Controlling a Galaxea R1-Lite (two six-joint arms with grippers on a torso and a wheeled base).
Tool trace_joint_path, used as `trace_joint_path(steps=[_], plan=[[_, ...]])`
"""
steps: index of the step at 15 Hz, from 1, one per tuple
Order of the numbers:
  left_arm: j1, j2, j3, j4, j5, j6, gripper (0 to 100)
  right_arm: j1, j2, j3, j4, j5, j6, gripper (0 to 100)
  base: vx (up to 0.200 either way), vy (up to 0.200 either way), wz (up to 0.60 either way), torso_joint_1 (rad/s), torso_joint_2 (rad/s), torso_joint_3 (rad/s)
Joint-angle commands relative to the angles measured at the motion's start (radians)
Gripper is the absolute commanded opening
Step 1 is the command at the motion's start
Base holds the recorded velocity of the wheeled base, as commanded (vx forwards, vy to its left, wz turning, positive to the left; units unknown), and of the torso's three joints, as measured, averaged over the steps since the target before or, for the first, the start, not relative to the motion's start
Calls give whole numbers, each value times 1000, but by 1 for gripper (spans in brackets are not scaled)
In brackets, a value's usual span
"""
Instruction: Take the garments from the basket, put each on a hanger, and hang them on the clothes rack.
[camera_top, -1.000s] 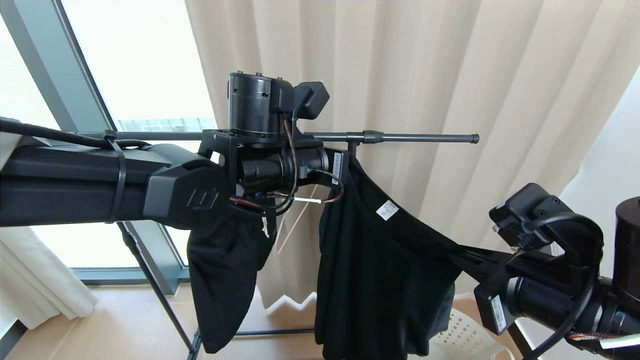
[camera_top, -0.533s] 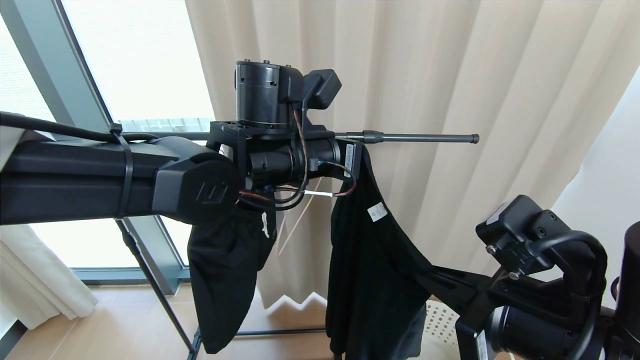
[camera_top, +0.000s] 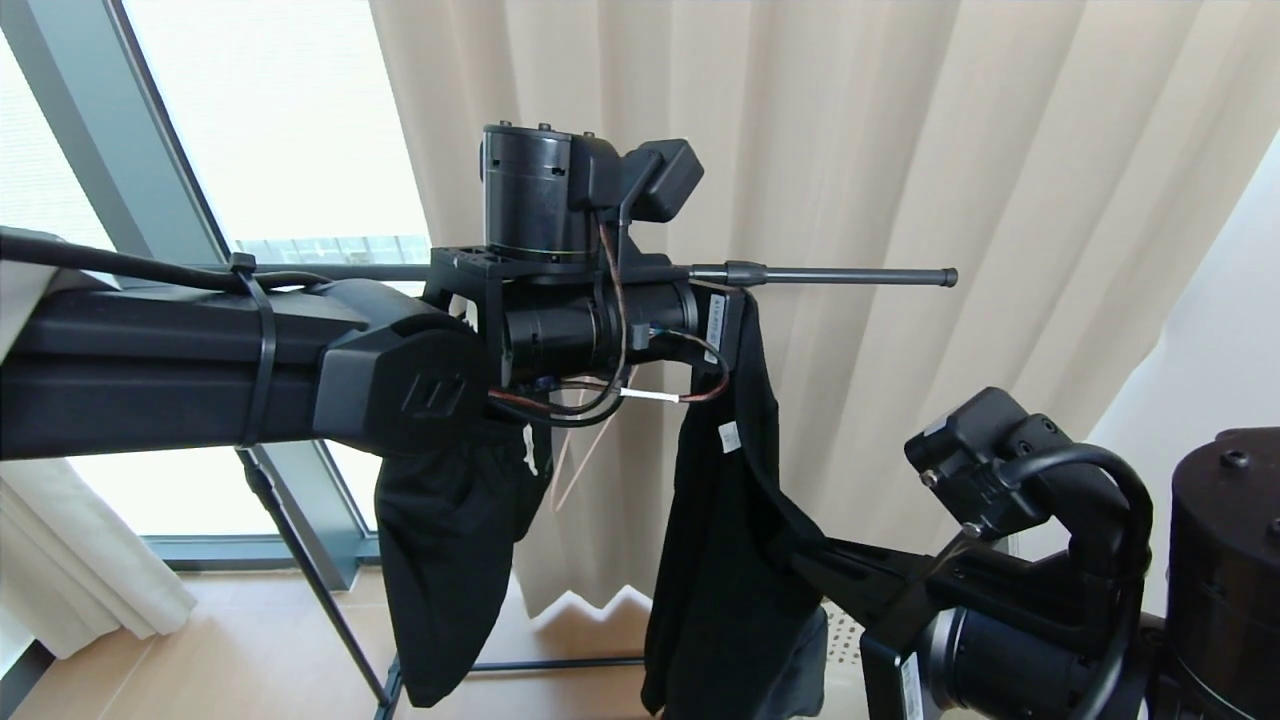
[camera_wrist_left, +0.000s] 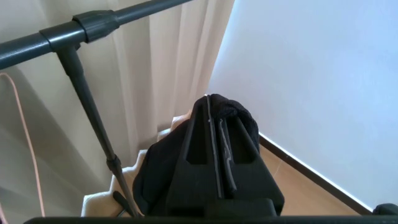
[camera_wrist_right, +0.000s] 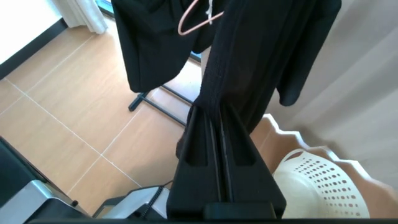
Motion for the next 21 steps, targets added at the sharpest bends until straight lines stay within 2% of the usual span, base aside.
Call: trace_joint_path(steps=[1, 5, 9, 12, 13, 14, 16, 19, 21], plan=[[-2, 2, 0, -1, 0, -1, 0, 1, 6, 4, -28, -1, -2, 0, 0, 0, 0, 0, 0, 0], [-2, -3, 3, -1, -21, -6, 0, 13, 6, 21, -51, -4, 14, 0, 0, 0, 0, 0, 0, 0], [12, -13, 6, 15, -17, -12, 0, 1, -63, 50, -37, -15, 11, 0, 0, 0, 0, 0, 0, 0], [29, -38, 0, 99, 11, -9, 0, -83, -80, 75, -36, -24, -5, 0, 0, 0, 0, 0, 0, 0], [29, -38, 0, 99, 11, -9, 0, -83, -80, 75, -36, -24, -5, 0, 0, 0, 0, 0, 0, 0], [32, -52, -15, 210, 75, -4, 0, -169, -57, 78, -39, -62, -80, 0, 0, 0, 0, 0, 0, 0], [38, -70, -5, 275, 155, 5, 0, -215, -12, 59, -48, -104, -109, 0, 0, 0, 0, 0, 0, 0], [39, -141, 69, 280, 166, 20, 0, -309, 63, -39, -43, -113, -112, 0, 0, 0, 0, 0, 0, 0], [39, -176, 129, 311, 169, 98, 0, -361, 112, -129, -39, -113, -132, 0, 0, 0, 0, 0, 0, 0]])
